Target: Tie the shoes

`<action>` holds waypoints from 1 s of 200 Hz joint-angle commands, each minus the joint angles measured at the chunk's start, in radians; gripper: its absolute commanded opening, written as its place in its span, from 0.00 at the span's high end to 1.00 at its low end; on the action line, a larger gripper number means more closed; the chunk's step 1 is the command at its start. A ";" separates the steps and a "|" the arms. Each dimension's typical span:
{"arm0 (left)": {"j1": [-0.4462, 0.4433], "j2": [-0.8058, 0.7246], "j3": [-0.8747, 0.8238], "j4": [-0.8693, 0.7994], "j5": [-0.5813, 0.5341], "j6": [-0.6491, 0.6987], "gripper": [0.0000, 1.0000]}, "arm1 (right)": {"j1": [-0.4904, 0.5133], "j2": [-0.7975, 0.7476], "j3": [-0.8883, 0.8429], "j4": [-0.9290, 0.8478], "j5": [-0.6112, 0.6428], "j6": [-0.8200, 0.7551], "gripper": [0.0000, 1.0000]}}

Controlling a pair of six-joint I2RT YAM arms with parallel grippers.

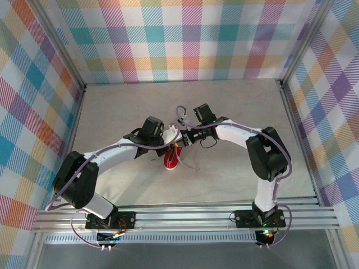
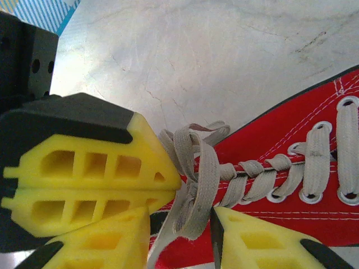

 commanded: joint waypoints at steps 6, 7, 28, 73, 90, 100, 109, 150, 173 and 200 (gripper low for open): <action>0.016 -0.019 0.003 0.024 0.047 -0.023 1.00 | 0.003 0.000 -0.013 0.029 -0.038 -0.020 0.65; 0.016 -0.019 0.004 0.023 0.047 -0.023 1.00 | 0.003 0.000 -0.013 0.030 -0.038 -0.020 0.65; 0.022 -0.014 0.008 0.024 0.058 -0.030 1.00 | 0.003 0.002 -0.011 0.030 -0.038 -0.019 0.64; 0.033 0.004 0.016 0.025 0.072 -0.059 1.00 | 0.003 0.016 -0.001 0.030 -0.045 -0.017 0.61; 0.036 0.013 0.019 0.027 0.079 -0.070 1.00 | 0.003 0.022 0.006 0.027 -0.046 -0.016 0.61; 0.038 0.019 0.021 0.027 0.083 -0.076 1.00 | 0.003 0.024 0.009 0.026 -0.046 -0.017 0.61; 0.040 0.024 0.023 0.027 0.086 -0.080 1.00 | 0.003 0.027 0.011 0.023 -0.046 -0.018 0.61; 0.054 0.034 0.025 0.041 0.122 -0.110 1.00 | 0.003 0.039 0.014 0.025 -0.044 -0.017 0.60; 0.066 0.035 0.023 0.052 0.160 -0.130 1.00 | 0.003 0.044 0.010 0.038 -0.044 -0.014 0.60; 0.076 0.034 0.022 0.061 0.183 -0.152 1.00 | 0.003 0.051 0.008 0.051 -0.047 -0.008 0.60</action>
